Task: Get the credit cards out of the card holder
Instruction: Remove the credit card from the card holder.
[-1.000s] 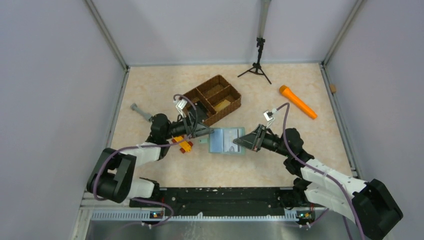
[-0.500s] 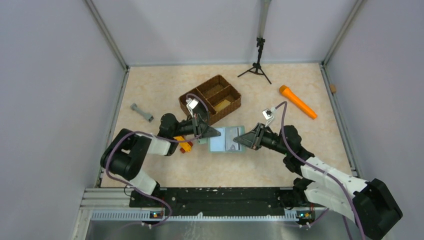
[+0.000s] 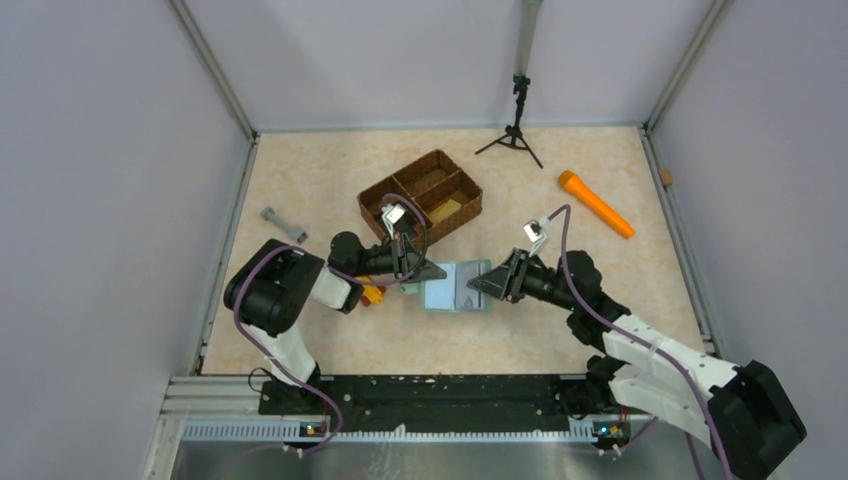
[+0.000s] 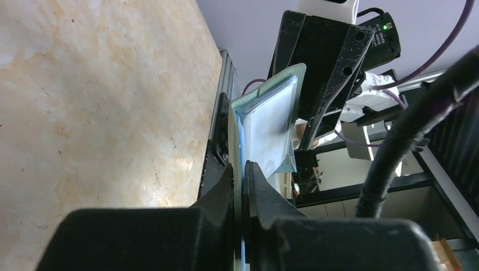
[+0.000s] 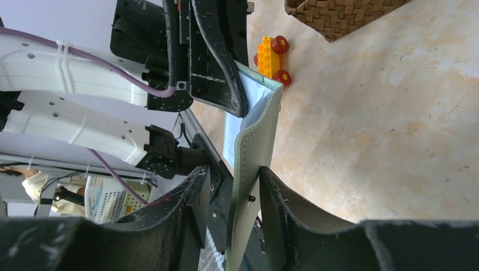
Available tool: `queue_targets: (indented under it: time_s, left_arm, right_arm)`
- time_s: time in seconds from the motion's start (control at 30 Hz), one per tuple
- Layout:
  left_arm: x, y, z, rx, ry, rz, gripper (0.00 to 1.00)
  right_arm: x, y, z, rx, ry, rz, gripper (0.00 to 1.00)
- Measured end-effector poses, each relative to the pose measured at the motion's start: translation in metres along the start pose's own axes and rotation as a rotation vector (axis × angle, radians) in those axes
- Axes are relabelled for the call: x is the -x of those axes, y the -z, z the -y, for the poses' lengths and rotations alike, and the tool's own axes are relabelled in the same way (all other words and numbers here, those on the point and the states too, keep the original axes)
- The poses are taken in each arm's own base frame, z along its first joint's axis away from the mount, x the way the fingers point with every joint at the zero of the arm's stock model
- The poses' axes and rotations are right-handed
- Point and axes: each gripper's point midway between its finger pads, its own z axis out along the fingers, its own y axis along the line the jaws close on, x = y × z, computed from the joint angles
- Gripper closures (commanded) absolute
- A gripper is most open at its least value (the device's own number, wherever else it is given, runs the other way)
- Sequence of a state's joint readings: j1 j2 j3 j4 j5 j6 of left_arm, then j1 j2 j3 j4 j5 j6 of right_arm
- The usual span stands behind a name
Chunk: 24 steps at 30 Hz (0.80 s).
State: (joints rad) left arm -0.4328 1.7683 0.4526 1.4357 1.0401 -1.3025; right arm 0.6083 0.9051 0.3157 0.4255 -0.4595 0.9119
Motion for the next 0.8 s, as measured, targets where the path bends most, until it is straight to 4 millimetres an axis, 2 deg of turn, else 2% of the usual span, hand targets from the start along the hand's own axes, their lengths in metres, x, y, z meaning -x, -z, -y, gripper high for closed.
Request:
queue_targets:
  time_s: [0.1, 0.3, 0.6, 0.8]
  left_arm:
    - [0.000, 0.000, -0.001, 0.015, -0.014, -0.004, 1.00]
    - [0.000, 0.001, 0.000, 0.038, -0.054, -0.006, 1.00]
    - [-0.001, 0.002, -0.002, 0.050, -0.056, -0.010, 1.00]
    - [-0.001, 0.002, -0.002, 0.048, -0.051, -0.010, 1.00]
  right_arm:
    - [-0.001, 0.001, 0.001, -0.005, 0.003, -0.001, 0.46]
    - [-0.004, 0.007, 0.006, -0.039, 0.009, -0.011, 0.44]
    - [-0.003, 0.018, 0.004, -0.057, 0.035, 0.007, 0.60]
    - [-0.009, 0.016, 0.018, -0.111, 0.013, -0.011, 0.75]
